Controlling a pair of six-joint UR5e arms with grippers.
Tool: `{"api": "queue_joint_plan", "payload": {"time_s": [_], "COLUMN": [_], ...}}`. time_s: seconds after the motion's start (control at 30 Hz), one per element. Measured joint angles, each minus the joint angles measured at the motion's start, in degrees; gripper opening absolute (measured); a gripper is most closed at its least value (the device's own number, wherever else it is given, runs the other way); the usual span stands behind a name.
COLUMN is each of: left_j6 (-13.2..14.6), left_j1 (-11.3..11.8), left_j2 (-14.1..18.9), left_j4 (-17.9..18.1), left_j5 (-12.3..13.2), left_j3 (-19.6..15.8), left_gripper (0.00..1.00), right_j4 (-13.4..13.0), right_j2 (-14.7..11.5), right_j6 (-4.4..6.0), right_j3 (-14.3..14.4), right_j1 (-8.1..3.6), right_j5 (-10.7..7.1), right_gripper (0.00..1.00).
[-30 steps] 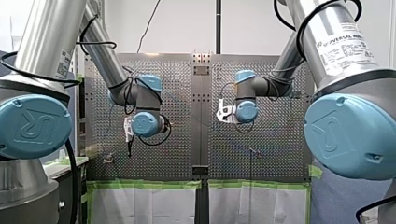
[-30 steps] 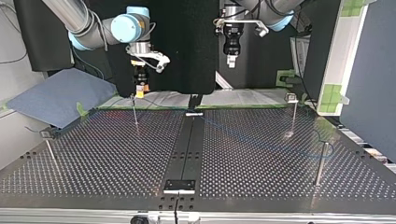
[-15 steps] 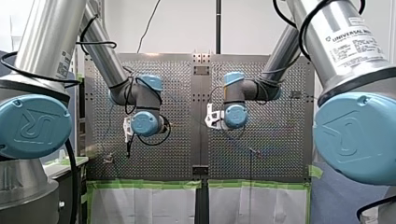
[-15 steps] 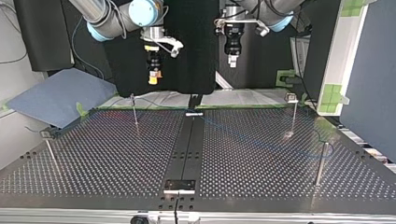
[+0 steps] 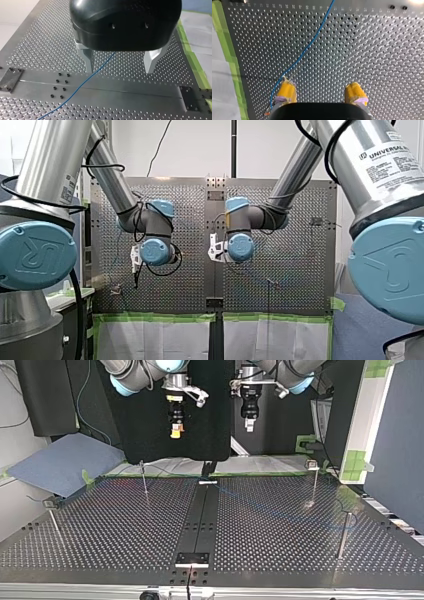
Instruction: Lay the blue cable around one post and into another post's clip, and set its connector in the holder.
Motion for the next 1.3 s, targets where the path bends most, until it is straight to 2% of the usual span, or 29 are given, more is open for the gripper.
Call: {"api": "queue_joint_plan", "payload": {"time_s": [0.33,0.57,0.67,0.7,0.77,0.87,0.97,1.13,1.3], "left_j6": [-0.2,0.0,0.2,0.2,0.3,0.3,0.4,0.5,0.9], "left_j1": [0.0,0.0,0.0,0.1,0.1,0.2,0.2,0.2,0.2], "left_j2": [0.0,0.0,0.0,0.0,0.0,0.0,0.0,0.0,0.0], "left_j4": [-0.1,-0.2,-0.3,-0.5,-0.6,-0.7,-0.8,-0.8,0.3], "left_j5": [1.3,1.5,1.5,1.4,1.2,1.1,1.0,1.5,3.4], "left_j3": [0.0,0.0,-0.1,-0.2,-0.2,-0.2,-0.3,-0.3,-0.3], "left_gripper": [1.00,1.00,1.00,1.00,1.00,1.00,1.00,1.00,1.00], "right_j4": [0.0,0.0,0.0,0.0,-0.1,-0.9,-2.1,-4.3,-6.7], "right_j2": [0.0,0.0,0.0,0.0,0.0,-0.4,-1.5,-3.7,-6.0], "right_j6": [-0.08,0.21,0.58,0.79,1.49,2.69,3.29,2.57,0.75], "right_j3": [0.5,1.5,2.1,2.3,3.2,4.6,6.0,8.3,10.7], "right_j1": [5.01,9.27,10.70,10.84,10.54,9.40,8.03,5.73,3.35], "right_j5": [0.49,1.05,1.66,1.98,2.95,3.93,3.52,1.54,-0.81], "right_gripper": [0.99,0.99,0.99,0.99,0.99,0.99,0.99,0.99,0.99]}}
